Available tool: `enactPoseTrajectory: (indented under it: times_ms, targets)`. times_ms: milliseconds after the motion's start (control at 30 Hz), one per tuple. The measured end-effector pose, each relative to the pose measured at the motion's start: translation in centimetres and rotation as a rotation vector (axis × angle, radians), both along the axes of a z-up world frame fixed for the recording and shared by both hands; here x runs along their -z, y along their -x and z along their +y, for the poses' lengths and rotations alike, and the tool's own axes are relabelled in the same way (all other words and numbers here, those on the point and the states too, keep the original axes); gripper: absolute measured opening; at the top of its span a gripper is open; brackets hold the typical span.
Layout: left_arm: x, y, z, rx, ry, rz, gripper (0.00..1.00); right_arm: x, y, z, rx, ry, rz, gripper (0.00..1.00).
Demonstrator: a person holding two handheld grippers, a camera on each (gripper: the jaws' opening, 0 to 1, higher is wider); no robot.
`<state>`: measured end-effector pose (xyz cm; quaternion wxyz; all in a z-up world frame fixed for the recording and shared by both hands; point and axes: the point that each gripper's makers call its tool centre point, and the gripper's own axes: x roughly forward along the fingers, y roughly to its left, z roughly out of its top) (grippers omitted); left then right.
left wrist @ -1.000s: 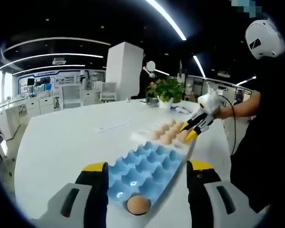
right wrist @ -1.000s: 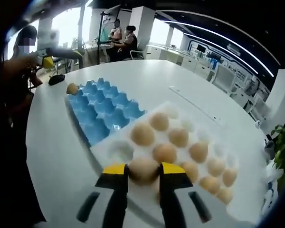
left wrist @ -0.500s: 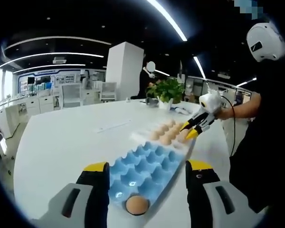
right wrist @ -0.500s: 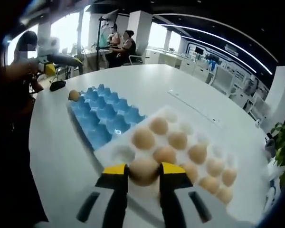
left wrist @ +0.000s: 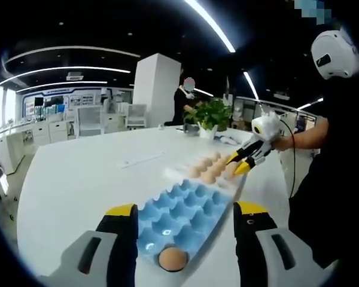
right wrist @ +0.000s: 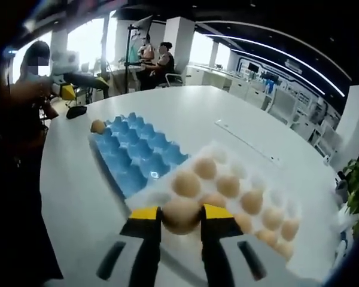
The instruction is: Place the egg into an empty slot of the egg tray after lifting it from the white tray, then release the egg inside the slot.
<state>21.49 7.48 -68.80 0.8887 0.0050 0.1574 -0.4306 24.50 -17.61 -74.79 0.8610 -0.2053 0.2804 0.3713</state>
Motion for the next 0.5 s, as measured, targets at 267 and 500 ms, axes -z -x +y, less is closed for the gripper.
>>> enactPoseTrajectory:
  times_ms: [267,500]
  targets:
    - [0.1,0.0,0.1,0.0,0.0,-0.001,0.65,-0.2,0.2,1.1,-0.024,-0.017,-0.002,0.25]
    - [0.1,0.0,0.2,0.003,-0.002,-0.001,0.64,-0.4,0.4,2.7,-0.056,-0.034,0.0,0.25]
